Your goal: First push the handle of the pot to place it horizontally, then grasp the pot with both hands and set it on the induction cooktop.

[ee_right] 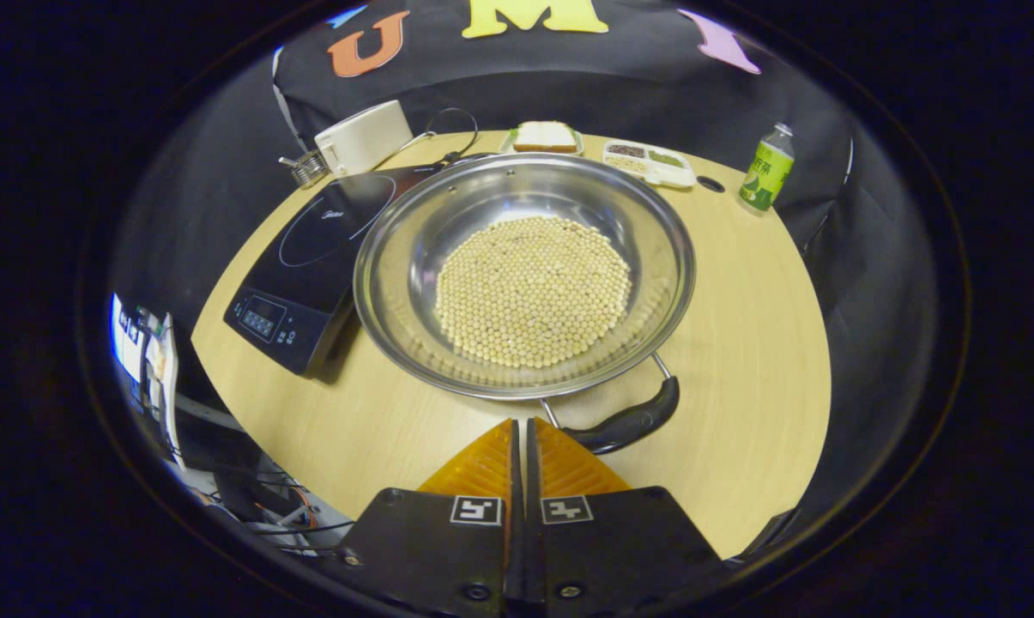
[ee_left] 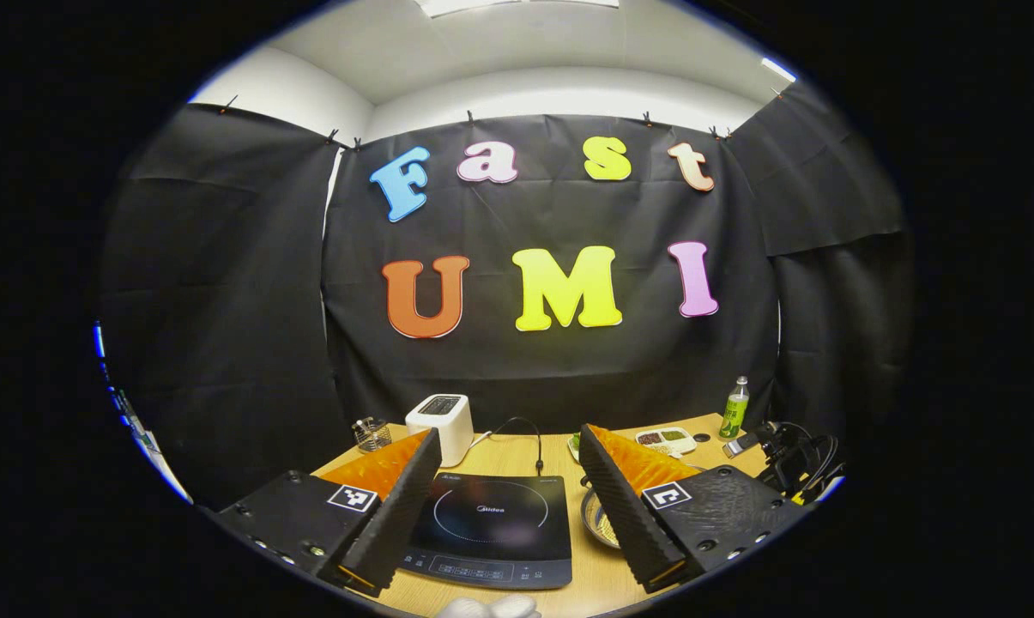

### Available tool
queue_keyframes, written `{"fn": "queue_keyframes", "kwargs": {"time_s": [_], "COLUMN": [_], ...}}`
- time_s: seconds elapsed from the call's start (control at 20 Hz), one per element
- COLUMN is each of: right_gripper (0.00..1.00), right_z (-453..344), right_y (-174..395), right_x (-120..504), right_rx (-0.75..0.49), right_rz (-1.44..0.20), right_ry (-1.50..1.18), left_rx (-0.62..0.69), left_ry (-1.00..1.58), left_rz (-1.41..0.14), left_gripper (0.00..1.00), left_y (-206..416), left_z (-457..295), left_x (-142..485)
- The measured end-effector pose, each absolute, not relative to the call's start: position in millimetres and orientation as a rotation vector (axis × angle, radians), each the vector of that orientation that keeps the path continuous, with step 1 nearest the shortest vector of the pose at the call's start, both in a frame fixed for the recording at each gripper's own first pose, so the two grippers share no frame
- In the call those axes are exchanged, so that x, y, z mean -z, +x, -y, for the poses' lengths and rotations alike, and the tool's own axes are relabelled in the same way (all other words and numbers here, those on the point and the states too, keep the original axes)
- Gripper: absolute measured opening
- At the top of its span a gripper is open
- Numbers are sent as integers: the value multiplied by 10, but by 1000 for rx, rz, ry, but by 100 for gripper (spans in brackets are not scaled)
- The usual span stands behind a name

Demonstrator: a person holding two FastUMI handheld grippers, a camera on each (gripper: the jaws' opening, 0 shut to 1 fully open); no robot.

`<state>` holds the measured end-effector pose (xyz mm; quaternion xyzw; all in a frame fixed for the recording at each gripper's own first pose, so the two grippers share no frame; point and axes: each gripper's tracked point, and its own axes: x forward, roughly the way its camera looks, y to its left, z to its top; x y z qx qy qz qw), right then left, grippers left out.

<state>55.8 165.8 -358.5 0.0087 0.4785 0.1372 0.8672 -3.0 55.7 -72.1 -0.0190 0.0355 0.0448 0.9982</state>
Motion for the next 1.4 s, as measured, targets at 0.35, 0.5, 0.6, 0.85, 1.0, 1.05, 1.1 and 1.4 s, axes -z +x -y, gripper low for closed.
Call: {"fn": "queue_keyframes", "kwargs": {"time_s": [0.35,0.5,0.6,0.85,1.0,1.05,1.1,1.4], "right_gripper": [0,0,0,0,0,0,4,4], "right_z": [-1354,-1224,-1151,-941,-831,-789,-744,-541], "right_y": [677,732,766,878,941,974,1014,1215], "right_x": [3588,3593,3606,3617,3605,3606,3602,3566], "right_rx": [-228,-204,-189,-160,-147,-142,-137,-127], "right_rz": [-1000,-1000,-1002,-999,-997,-995,-993,-988], "right_ry": [31,39,43,25,19,13,5,6], "left_rx": [-67,-61,-59,-55,-58,-58,-60,-73], "left_ry": [-44,-44,-42,-40,-38,-37,-35,-29], "left_rz": [-79,-84,-84,-86,-91,-92,-92,-106], "left_gripper": [96,96,96,96,96,96,96,96], "left_y": [95,128,160,223,278,298,313,414], "left_z": [-446,-422,-398,-345,-322,-304,-298,-219], "left_x": [770,785,801,788,804,817,812,836]}}
